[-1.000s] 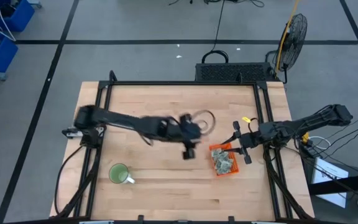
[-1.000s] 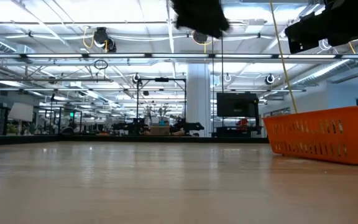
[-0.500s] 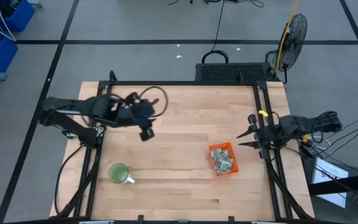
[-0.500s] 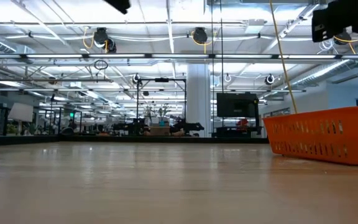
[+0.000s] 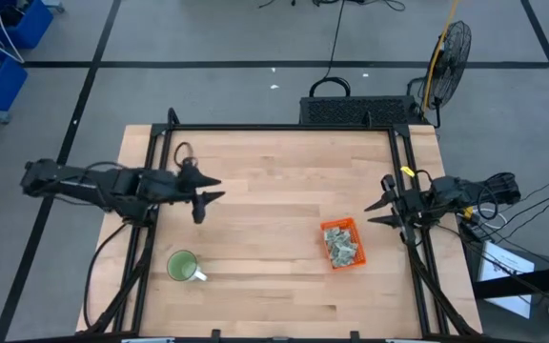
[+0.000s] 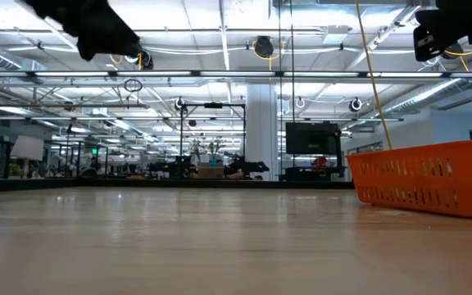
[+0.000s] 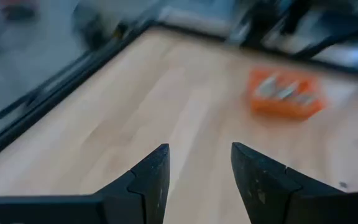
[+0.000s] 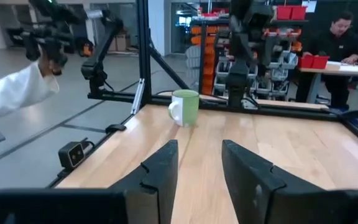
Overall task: Pick and place Stevia / Truvia into bins
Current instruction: Return to Home Position
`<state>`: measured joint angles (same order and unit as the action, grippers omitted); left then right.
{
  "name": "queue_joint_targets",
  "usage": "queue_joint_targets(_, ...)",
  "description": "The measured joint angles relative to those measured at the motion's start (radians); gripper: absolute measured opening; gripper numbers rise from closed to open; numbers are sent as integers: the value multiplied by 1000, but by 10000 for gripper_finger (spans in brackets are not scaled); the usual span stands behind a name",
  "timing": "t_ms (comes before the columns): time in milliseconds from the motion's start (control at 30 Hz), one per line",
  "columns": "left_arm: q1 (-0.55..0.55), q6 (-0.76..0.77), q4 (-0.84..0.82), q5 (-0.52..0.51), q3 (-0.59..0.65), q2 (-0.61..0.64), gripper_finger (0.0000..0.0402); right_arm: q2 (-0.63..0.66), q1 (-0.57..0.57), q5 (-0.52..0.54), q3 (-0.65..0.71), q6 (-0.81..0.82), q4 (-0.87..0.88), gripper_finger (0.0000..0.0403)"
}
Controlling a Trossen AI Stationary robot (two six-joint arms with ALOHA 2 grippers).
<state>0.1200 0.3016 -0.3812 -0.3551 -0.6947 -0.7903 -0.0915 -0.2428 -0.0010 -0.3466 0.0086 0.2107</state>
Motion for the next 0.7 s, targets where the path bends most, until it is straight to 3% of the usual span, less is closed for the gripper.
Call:
queue_joint_targets(200, -3, -96, 511, 49, 369, 184, 177, 1, 0, 0, 40, -17, -5, 118)
queue_joint_targets(400, -3, -120, 972, 86, 642, 211, 177, 0, 0, -1, 153, -29, -54, 118)
queue_joint_targets(467, -3, -124, 1020, 99, 686, 211, 177, 0, 0, 0, 174, -47, -69, 118)
queue_joint_targets(700, -11, -169, 952, 86, 672, 229, 177, 1, 0, 0, 151, -93, -61, 118)
